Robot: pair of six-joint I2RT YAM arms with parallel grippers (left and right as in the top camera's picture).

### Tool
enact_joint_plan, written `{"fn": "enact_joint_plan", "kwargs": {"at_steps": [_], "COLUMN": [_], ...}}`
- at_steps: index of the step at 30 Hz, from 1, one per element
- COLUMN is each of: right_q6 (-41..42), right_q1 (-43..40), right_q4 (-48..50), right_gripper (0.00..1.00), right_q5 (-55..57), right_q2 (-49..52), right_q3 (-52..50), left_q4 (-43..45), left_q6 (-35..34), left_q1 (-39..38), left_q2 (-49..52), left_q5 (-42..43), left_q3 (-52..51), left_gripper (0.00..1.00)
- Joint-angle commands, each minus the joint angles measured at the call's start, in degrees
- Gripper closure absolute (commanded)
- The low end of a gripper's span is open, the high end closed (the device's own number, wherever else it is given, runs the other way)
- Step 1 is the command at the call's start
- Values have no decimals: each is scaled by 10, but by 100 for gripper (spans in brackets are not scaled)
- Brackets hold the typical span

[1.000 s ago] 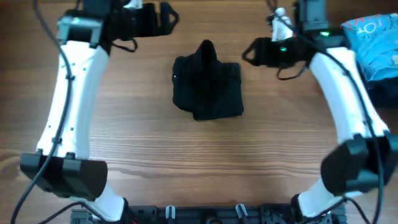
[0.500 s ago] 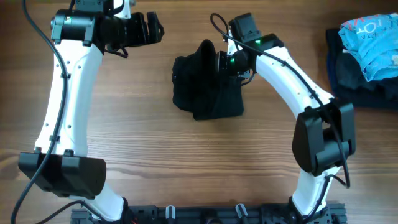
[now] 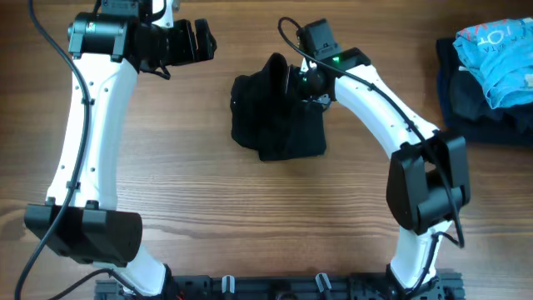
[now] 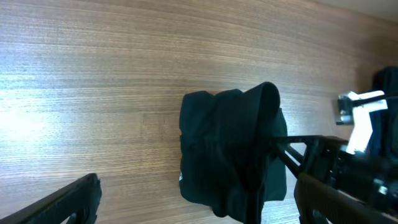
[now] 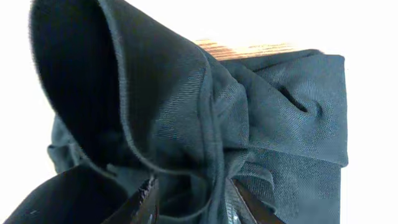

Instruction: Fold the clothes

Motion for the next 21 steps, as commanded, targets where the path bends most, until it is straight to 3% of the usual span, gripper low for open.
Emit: {"fn": "enact_joint_plan", "kwargs": {"at_steps": [1,8,10,21], "right_q6": [9,9,9,-51], "right_q1": [2,2,2,-53], "right_q4": [-7,-9,-9,-80], "right_gripper": [70,87,96,96], "right_q5": [7,5,5,-7], "right_q2": [29,29,29,-47], "right_q3": [3,3,3,5], "left_q4": [-4,-4,-4,-3], "left_q6": [-5,-5,-5,-5], "left_q1": [0,0,0,0], "left_q2": [4,4,4,4], "left_q5": [-8,-18,-18,-25], "left_q3": [-1,-1,-1,-1], "left_gripper": [0,0,0,0]}}
